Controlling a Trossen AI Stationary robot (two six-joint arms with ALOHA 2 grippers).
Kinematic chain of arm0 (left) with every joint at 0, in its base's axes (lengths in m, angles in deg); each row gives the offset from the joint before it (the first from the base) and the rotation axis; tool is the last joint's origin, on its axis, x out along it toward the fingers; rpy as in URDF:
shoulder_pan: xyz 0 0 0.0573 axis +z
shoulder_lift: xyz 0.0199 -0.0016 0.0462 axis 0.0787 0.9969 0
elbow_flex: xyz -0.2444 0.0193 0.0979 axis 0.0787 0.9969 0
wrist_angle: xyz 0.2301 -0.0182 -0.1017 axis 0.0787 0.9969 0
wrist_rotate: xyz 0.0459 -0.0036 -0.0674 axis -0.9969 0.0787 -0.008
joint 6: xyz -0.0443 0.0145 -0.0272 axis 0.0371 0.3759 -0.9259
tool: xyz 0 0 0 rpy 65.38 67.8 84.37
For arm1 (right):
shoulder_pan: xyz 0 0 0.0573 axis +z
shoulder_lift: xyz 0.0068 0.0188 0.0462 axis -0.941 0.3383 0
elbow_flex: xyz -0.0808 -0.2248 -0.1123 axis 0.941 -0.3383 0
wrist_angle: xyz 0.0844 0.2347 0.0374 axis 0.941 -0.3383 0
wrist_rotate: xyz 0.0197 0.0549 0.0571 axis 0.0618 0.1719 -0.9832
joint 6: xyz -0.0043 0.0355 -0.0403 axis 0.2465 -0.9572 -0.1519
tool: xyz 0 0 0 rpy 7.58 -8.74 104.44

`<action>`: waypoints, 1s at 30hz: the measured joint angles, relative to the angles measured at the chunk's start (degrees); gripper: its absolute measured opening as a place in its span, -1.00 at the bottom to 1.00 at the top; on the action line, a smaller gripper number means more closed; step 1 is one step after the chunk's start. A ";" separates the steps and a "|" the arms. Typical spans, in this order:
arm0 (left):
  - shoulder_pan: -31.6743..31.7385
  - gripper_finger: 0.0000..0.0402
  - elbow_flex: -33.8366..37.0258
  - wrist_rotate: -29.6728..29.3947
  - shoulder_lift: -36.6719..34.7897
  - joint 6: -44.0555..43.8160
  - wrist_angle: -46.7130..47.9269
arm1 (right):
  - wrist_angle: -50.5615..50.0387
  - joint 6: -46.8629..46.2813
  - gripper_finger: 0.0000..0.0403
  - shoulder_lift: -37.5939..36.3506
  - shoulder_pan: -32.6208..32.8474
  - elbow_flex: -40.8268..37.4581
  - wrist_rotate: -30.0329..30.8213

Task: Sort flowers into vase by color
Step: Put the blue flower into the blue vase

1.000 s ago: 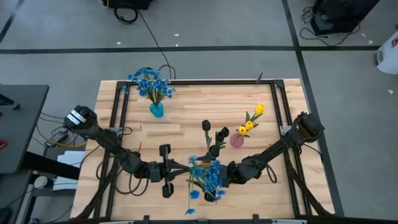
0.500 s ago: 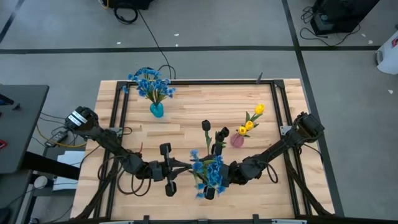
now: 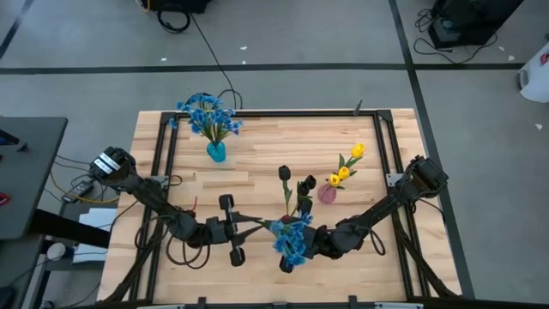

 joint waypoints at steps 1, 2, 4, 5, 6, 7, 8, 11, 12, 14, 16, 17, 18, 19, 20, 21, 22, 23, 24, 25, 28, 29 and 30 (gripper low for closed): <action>0.00 -0.53 0.00 -0.11 0.00 -0.78 0.12 | 0.02 -0.22 -0.70 0.00 0.07 0.00 0.27; -0.01 -0.50 0.00 -0.16 0.00 -1.22 0.40 | 0.03 -0.34 -0.71 -0.01 0.18 0.00 0.84; -0.41 -0.44 0.00 -1.12 0.00 -1.19 0.92 | -0.02 -0.39 -0.73 -0.04 0.58 0.00 2.94; -0.72 -0.40 0.00 -2.26 0.00 -0.93 1.12 | -0.03 -0.36 -0.73 -0.05 0.83 0.00 4.28; -1.05 -0.37 0.00 -3.36 -0.16 -0.34 1.36 | -0.06 -0.21 -0.73 -0.07 1.12 0.00 5.52; -1.49 -0.34 0.00 -4.91 -0.49 0.44 2.10 | -0.12 0.05 -0.73 -0.07 1.40 0.00 6.81; -1.90 -0.30 0.00 -6.45 -0.82 1.16 2.54 | -0.22 0.49 -0.73 -0.07 1.67 0.00 7.78; -2.78 -0.21 -0.02 -10.37 -1.22 1.73 3.22 | -0.19 1.97 -0.73 -0.07 2.47 0.00 11.75; -3.08 -0.19 -0.02 -11.15 -1.22 1.75 3.38 | -0.19 2.28 -0.73 -0.07 2.64 0.00 13.25; -3.39 -0.15 -0.15 -12.65 -1.22 1.60 4.28 | -0.23 2.40 -0.73 -0.07 2.99 0.00 16.16; -3.43 -0.14 -1.13 -14.50 -1.22 -0.11 8.15 | -0.48 2.41 -0.73 -0.11 3.17 0.00 17.50; -3.42 -0.14 -1.77 -15.66 -1.22 -1.52 10.95 | -0.89 2.31 -0.73 -0.12 3.22 0.00 17.56; -3.37 -0.13 -2.56 -16.48 -1.22 -2.63 13.72 | -1.34 1.93 -0.73 -0.13 3.22 0.00 17.55; -3.33 -0.13 -3.59 -16.74 -1.22 -3.80 16.76 | -1.83 1.35 -0.73 -0.13 3.22 0.00 17.51; -3.29 -0.13 -4.70 -16.75 -1.22 -5.28 19.80 | -2.52 0.64 -0.73 -0.13 3.22 0.00 17.24; -3.29 -0.13 -5.76 -16.72 -1.22 -6.71 22.85 | -3.33 -0.24 -0.73 -0.15 3.22 0.02 16.67; -3.35 -0.13 -6.88 -16.69 -1.22 -8.26 26.31 | -4.11 -0.97 -0.73 -0.15 3.22 0.03 15.82; -3.37 -0.13 -7.97 -16.62 -1.22 -9.56 29.68 | -5.25 -1.65 -0.73 -0.15 3.22 0.25 15.08; -3.37 -0.13 -9.13 -16.35 -1.22 -10.70 32.83 | -6.98 -2.36 -0.73 -0.15 3.22 0.76 14.33; -3.37 -0.13 -10.32 -15.36 -1.22 -12.01 35.80 | -9.41 -3.40 -0.73 -0.15 3.22 1.63 13.79; -3.32 -0.13 -13.43 -11.35 -1.22 -14.99 43.41 | -18.39 -5.24 -0.73 -0.15 3.20 5.59 11.92; -3.36 -0.13 -14.32 -10.14 -1.22 -15.21 45.16 | -21.81 -5.92 -0.73 -0.15 3.15 7.26 10.97; -3.47 -0.13 -15.07 -9.17 -1.22 -15.40 46.35 | -25.32 -6.78 -0.73 -0.15 3.06 9.03 9.85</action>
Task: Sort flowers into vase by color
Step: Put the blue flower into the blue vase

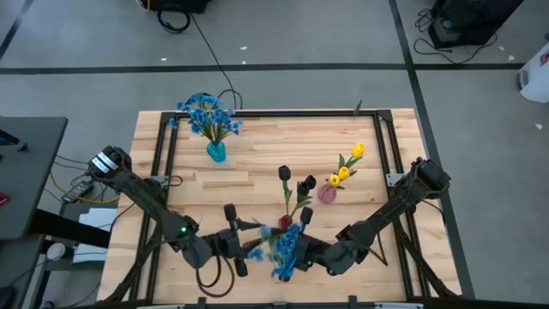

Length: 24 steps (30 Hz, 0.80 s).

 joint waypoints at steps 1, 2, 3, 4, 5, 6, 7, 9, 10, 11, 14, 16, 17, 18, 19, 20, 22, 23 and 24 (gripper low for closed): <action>-0.07 -0.13 -0.73 0.57 -0.01 -0.05 0.68 | -3.74 -0.95 -0.73 0.00 -0.10 2.05 -1.46; -0.28 -0.13 -1.25 1.16 0.00 0.15 1.02 | -7.64 -1.70 -0.73 -0.10 -0.16 4.10 -3.04; -0.44 -0.13 -1.60 1.18 0.01 0.60 1.52 | -11.56 -2.88 -0.73 -0.21 -0.29 6.03 -4.58; -0.67 -0.13 -2.01 1.20 -0.06 0.71 2.47 | -15.54 -4.38 -0.73 -0.29 -0.55 8.04 -6.45; -0.89 -0.13 -2.22 1.30 -0.35 0.79 3.34 | -19.49 -5.85 -0.73 -0.33 -0.88 10.00 -8.53; -1.11 -0.13 -2.28 1.31 -0.79 0.79 4.30 | -23.07 -7.17 -0.73 -0.33 -1.23 11.76 -10.42; -1.20 -0.13 -2.36 1.31 -1.27 0.70 4.81 | -26.46 -8.20 -0.73 -0.35 -1.60 13.21 -11.92; -1.57 -0.13 -2.50 1.29 -2.44 -0.20 6.85 | -32.23 -10.31 -0.73 -0.35 -2.66 15.48 -15.02; -1.94 -0.13 -2.48 1.32 -3.12 -1.04 8.36 | -34.22 -11.45 -0.73 -0.35 -3.18 16.10 -16.20; -2.16 -0.13 -2.48 1.67 -3.64 -2.13 9.64 | -35.50 -12.23 -0.73 -0.35 -3.67 16.50 -16.97; -2.28 -0.13 -2.48 3.17 -4.12 -4.16 11.87 | -37.37 -13.10 -0.73 -0.35 -4.73 16.78 -18.61; -2.22 -0.13 -2.48 3.43 -4.07 -5.16 12.81 | -38.20 -13.22 -0.73 -0.34 -5.19 16.78 -19.41; -2.14 -0.13 -2.48 3.69 -4.07 -5.69 13.30 | -38.31 -13.39 -0.73 -0.33 -5.37 16.78 -20.27; -1.77 -0.13 -2.48 3.74 -4.06 -6.57 13.85 | -38.30 -13.51 -0.73 -0.33 -5.55 16.78 -21.16; -1.38 -0.13 -2.48 3.92 -4.06 -7.27 14.51 | -38.30 -13.54 -0.73 -0.33 -5.64 16.78 -21.42; -0.98 -0.13 -2.48 3.98 -4.05 -8.25 14.87 | -38.30 -13.54 -0.73 -0.33 -5.67 16.78 -21.49; -0.19 -0.13 -2.48 3.92 -4.03 -9.50 14.87 | -38.33 -13.52 -0.73 -0.33 -5.72 16.78 -21.64; 0.15 -0.13 -2.48 3.70 -4.03 -9.78 14.71 | -38.42 -13.54 -0.73 -0.33 -5.72 16.78 -21.67; 0.42 -0.13 -2.46 3.67 -4.03 -9.86 14.53 | -38.69 -13.57 -0.73 -0.33 -5.72 16.78 -21.83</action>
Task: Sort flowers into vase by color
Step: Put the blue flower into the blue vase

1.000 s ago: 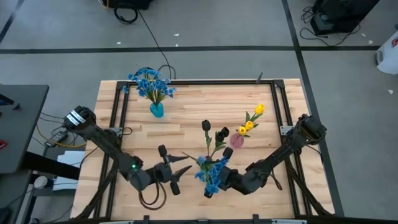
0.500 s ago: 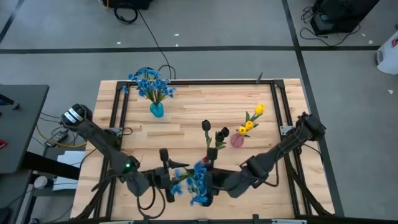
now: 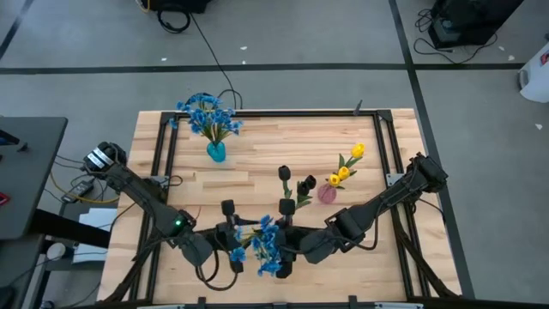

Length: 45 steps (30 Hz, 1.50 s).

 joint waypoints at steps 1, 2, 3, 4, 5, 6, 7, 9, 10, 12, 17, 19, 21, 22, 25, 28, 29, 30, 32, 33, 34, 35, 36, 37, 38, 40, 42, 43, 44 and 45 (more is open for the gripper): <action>0.22 -0.14 0.00 0.02 0.00 -0.18 -0.06 | -0.34 -0.01 -0.73 0.00 0.02 0.00 -0.26; 0.43 -0.14 -0.01 0.05 0.00 -0.29 -0.07 | -0.62 -0.01 -0.73 0.00 0.02 0.00 -0.48; 0.53 -0.16 0.00 0.07 0.00 -0.30 -0.08 | -0.92 -0.01 -0.73 0.00 0.03 0.00 -0.50; 0.72 -0.17 0.00 0.17 0.00 -0.30 -0.11 | -1.20 0.00 -0.73 0.00 0.07 0.00 -0.48; 0.79 -0.20 0.00 0.29 0.00 -0.31 -0.20 | -1.46 -0.01 -0.73 0.00 0.07 0.00 -0.44; 0.79 -0.22 0.00 0.28 0.02 -0.32 -0.25 | -1.71 -0.01 -0.73 0.00 0.07 0.00 -0.38; 0.79 -0.25 0.00 0.27 0.02 -0.32 -0.28 | -1.93 -0.01 -0.73 0.00 0.07 0.00 -0.40; 0.79 -0.32 0.02 0.28 0.02 -0.28 -0.69 | -2.43 -0.04 -0.73 0.00 0.02 0.00 -0.45; 0.79 -0.36 0.02 0.39 0.02 -0.19 -0.83 | -2.49 -0.04 -0.73 0.02 0.02 0.00 -0.45; 0.79 -0.43 0.02 0.54 0.04 0.32 -1.31 | -2.47 -0.04 -0.73 0.02 0.04 0.00 -0.46; 0.79 -0.71 0.04 0.70 0.07 1.72 -1.91 | -2.69 0.10 -0.72 0.02 0.01 0.00 -0.60; 0.79 -0.84 0.04 0.76 0.07 2.30 -2.15 | -2.66 0.10 -0.69 0.02 0.02 0.01 -0.63; 0.79 -0.92 0.04 0.72 0.07 2.84 -2.23 | -2.69 0.00 -0.61 0.02 0.02 0.02 -0.48; 0.79 -0.92 0.04 0.67 0.07 2.87 -2.31 | -2.72 -0.01 -0.56 0.02 0.02 0.02 -0.44; 0.79 -0.90 0.04 0.46 0.07 2.89 -2.77 | -2.92 -0.52 -0.34 0.02 0.07 0.02 -0.57; 0.80 -0.83 0.04 0.27 0.07 3.18 -2.88 | -4.25 -2.33 -0.10 -0.36 0.70 0.00 -0.54; 0.80 -0.82 0.04 0.07 0.07 3.32 -2.88 | -5.01 -3.31 -0.02 -0.68 1.09 0.00 -0.39; 0.79 -0.82 0.04 0.00 0.07 3.52 -2.90 | -5.64 -4.43 0.05 -1.27 1.55 0.00 -0.20; 0.79 -0.85 0.04 -0.43 0.07 4.53 -2.89 | -7.22 -6.42 0.17 -2.63 2.71 0.00 1.38; 0.81 -0.86 0.04 -0.52 0.07 4.69 -2.98 | -8.04 -7.13 0.22 -3.31 3.36 0.00 2.51; 0.81 -0.88 0.04 -0.54 0.07 4.86 -2.97 | -9.09 -7.54 0.27 -3.88 3.94 0.01 3.50; 0.81 -0.89 0.04 -0.58 0.07 5.21 -2.96 | -10.03 -8.01 0.30 -4.28 4.52 0.02 4.28; 0.83 -0.89 0.04 -0.79 0.07 5.85 -3.04 | -10.84 -8.44 0.33 -4.62 5.15 0.01 4.69; 0.83 -0.89 0.04 -1.16 0.07 5.98 -3.12 | -11.53 -8.78 0.35 -4.88 5.72 0.00 5.07; 0.81 -0.88 0.04 -1.53 0.07 6.10 -3.13 | -12.07 -9.00 0.37 -5.21 6.31 0.00 5.38; 0.81 -0.87 0.04 -2.36 0.07 6.28 -3.16 | -12.77 -9.04 0.38 -6.22 7.56 0.00 5.99; 0.81 -0.86 0.04 -3.44 0.07 6.95 -3.12 | -13.18 -9.05 0.38 -7.32 8.86 0.00 7.31; 0.81 -0.86 0.04 -3.71 0.06 7.09 -2.97 | -13.84 -9.10 0.38 -7.85 9.57 0.00 8.09; 0.81 -0.86 0.04 -3.85 0.04 7.22 -2.75 | -14.59 -9.34 0.38 -8.30 10.32 0.00 9.15; 0.81 -0.86 0.04 -4.03 0.02 7.22 -2.27 | -15.48 -9.87 0.38 -8.80 11.06 0.00 10.38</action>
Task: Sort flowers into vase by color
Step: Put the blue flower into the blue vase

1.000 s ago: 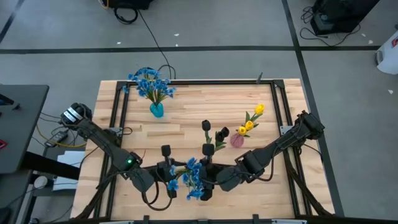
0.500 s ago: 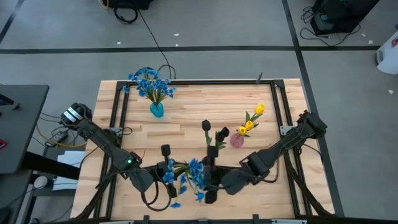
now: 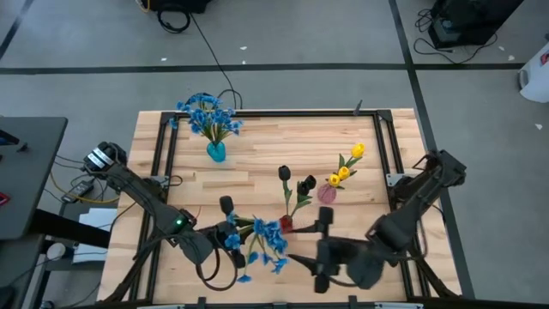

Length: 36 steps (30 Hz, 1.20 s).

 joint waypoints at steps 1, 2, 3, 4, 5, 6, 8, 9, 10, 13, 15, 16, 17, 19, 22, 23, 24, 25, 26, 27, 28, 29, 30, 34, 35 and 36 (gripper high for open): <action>0.00 -0.86 0.00 -0.31 -0.06 0.00 0.60 | -1.05 -0.52 0.38 -0.53 0.83 0.00 1.32; 0.00 -0.86 0.00 -0.56 -0.18 -0.12 1.16 | -2.12 -1.19 0.38 -1.24 1.58 0.00 2.59; 0.00 -0.86 0.00 -0.58 -0.38 -0.52 1.90 | -3.20 -2.06 0.38 -1.96 2.26 0.00 3.78; 0.00 -0.86 0.02 -0.62 -0.67 -0.91 2.58 | -4.74 -3.26 0.38 -2.70 2.98 0.00 4.77; 0.00 -0.86 0.02 -0.61 -1.06 -1.09 3.40 | -6.67 -4.59 0.38 -3.34 3.67 0.01 5.68; 0.00 -0.86 0.03 -0.62 -1.52 -1.23 4.31 | -8.84 -6.21 0.38 -3.88 4.26 0.02 6.21; 0.00 -0.86 0.07 -0.62 -2.62 -1.39 5.67 | -13.28 -9.90 0.37 -4.58 5.21 0.00 6.77; 0.00 -0.86 0.07 -0.60 -3.30 -1.42 6.42 | -15.22 -11.79 0.37 -4.87 5.56 0.00 6.94; -0.02 -0.86 0.09 -0.60 -4.14 -1.44 7.46 | -16.67 -13.53 0.37 -5.16 5.86 0.00 7.08; -0.12 -0.86 0.11 -0.62 -6.24 -1.55 9.52 | -20.20 -17.36 0.34 -5.78 6.69 0.00 7.37; -0.12 -0.86 0.11 -0.60 -7.50 -2.17 11.36 | -20.59 -18.47 0.32 -5.82 7.02 -0.76 7.78; -0.11 -0.86 0.11 -0.60 -8.17 -2.68 12.70 | -20.68 -18.74 0.31 -5.84 7.30 -1.46 8.22; -0.11 -0.86 0.11 -0.61 -8.83 -3.19 14.41 | -20.87 -19.12 0.30 -5.84 7.45 -2.11 8.78; -0.11 -0.86 0.11 -0.84 -10.09 -4.71 17.55 | -20.98 -20.00 0.29 -6.11 7.93 -3.39 9.83; -0.13 -0.86 0.13 -1.90 -12.89 -8.45 24.39 | -20.81 -22.26 0.26 -6.76 8.50 -5.51 11.55; -0.13 -0.86 0.21 -2.18 -14.01 -10.00 26.60 | -20.88 -22.94 0.26 -6.99 8.73 -6.33 12.26; -0.13 -0.86 0.89 -2.67 -15.30 -11.14 27.58 | -20.82 -23.71 0.25 -7.21 8.86 -7.13 12.89; -0.13 -0.86 2.16 -3.19 -16.82 -11.55 27.70 | -20.71 -24.41 0.25 -7.42 9.05 -7.84 13.46; -0.13 -0.86 3.98 -3.76 -18.54 -11.76 27.45 | -20.65 -25.18 0.25 -7.60 9.15 -8.52 13.79; -0.13 -0.86 6.15 -4.18 -20.47 -11.88 26.65 | -20.66 -25.94 0.25 -7.69 9.28 -9.07 14.52; -0.13 -0.86 8.64 -4.63 -22.69 -11.88 25.26 | -20.29 -26.62 0.25 -7.72 9.39 -9.66 15.11; -0.13 -0.86 11.40 -5.52 -25.03 -11.68 23.40 | -19.64 -26.98 0.25 -7.72 9.44 -10.29 15.66; -0.11 -0.86 14.15 -6.76 -27.43 -11.00 21.12 | -18.81 -27.00 0.25 -7.72 9.46 -10.99 15.99; -0.05 -0.86 25.47 -14.11 -36.82 -3.00 9.42 | -14.65 -26.58 0.24 -7.70 9.46 -13.71 16.78; 0.07 -0.86 28.13 -15.15 -39.03 -1.12 6.15 | -13.44 -25.98 0.24 -7.70 9.46 -14.59 17.44; 0.40 -0.86 30.77 -15.70 -41.05 0.57 2.95 | -12.33 -25.54 0.24 -7.70 9.46 -15.52 17.98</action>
